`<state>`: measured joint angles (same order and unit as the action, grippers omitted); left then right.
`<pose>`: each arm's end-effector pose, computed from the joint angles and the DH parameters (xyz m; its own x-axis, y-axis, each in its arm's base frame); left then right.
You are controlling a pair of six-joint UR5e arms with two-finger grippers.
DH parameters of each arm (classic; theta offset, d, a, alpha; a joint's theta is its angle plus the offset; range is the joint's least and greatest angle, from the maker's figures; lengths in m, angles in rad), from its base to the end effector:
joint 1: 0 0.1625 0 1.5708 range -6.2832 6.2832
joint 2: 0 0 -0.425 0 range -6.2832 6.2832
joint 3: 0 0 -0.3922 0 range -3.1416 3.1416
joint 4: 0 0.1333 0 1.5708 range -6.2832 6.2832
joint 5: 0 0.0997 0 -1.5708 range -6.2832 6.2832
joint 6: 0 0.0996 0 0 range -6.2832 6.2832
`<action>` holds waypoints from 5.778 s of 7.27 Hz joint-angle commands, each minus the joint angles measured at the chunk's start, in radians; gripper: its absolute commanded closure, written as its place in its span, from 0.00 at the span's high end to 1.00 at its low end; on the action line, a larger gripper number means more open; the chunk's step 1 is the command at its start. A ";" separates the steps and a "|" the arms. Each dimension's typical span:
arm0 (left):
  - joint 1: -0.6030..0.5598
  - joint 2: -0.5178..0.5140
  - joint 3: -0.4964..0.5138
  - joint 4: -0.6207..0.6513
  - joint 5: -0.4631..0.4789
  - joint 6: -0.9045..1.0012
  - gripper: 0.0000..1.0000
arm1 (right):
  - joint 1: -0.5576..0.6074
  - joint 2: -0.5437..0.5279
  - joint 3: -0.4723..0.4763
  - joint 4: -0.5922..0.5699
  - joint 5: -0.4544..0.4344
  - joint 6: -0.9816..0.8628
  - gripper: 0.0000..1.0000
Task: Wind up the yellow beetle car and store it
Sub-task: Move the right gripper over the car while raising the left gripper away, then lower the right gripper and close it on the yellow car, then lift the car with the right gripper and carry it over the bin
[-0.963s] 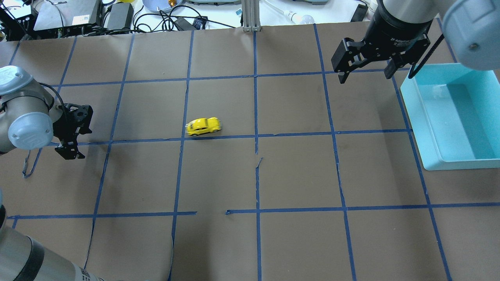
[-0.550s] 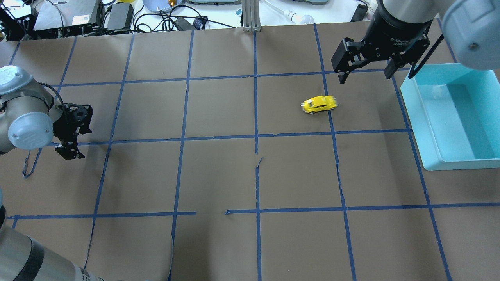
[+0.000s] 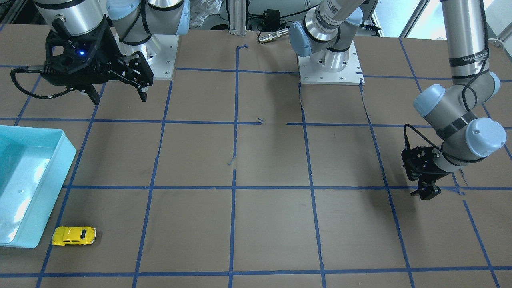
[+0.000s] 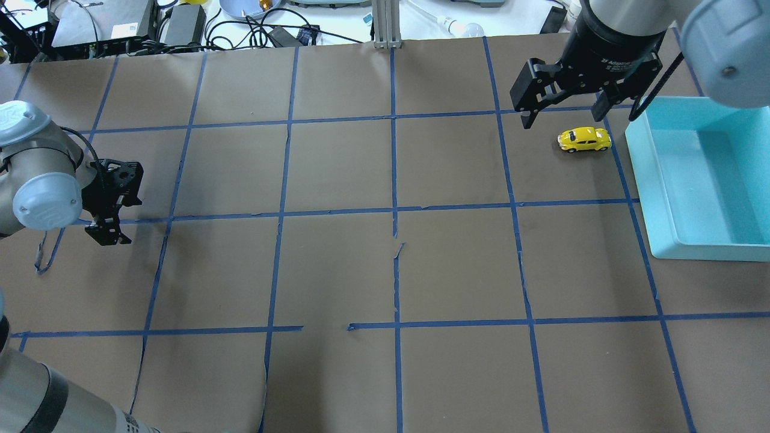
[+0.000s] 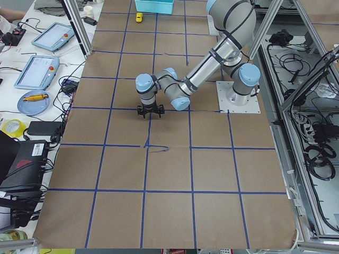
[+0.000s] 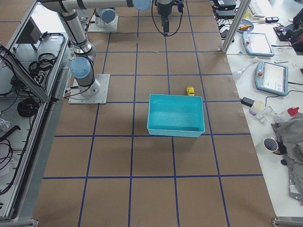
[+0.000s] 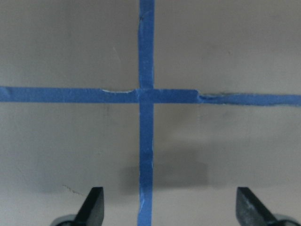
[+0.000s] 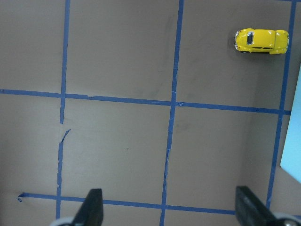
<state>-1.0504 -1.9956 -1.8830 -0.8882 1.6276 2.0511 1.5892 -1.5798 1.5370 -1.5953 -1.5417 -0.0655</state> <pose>0.1676 -0.5491 0.1814 -0.0394 0.9964 0.0744 0.9990 0.0376 0.0251 0.1453 -0.4916 0.5116 -0.9960 -0.0856 -0.0246 -0.0837 0.9941 -0.0690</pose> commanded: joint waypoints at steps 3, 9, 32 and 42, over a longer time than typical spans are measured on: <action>-0.008 0.029 0.004 -0.002 0.002 -0.029 1.00 | 0.000 0.010 -0.002 -0.006 -0.003 -0.013 1.00; -0.178 0.312 0.028 -0.364 -0.108 -0.451 1.00 | -0.133 0.242 -0.011 -0.268 -0.006 -0.579 1.00; -0.569 0.405 0.354 -0.670 -0.012 -1.887 1.00 | -0.302 0.607 0.080 -0.756 0.063 -1.557 0.05; -0.568 0.406 0.355 -0.672 -0.031 -1.893 0.99 | -0.532 0.347 -0.102 -0.176 -0.003 -1.837 0.03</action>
<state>-1.6187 -1.5892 -1.5284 -1.5600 1.6028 0.1615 1.1523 -1.2084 1.3998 -1.7861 -1.5167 -1.7855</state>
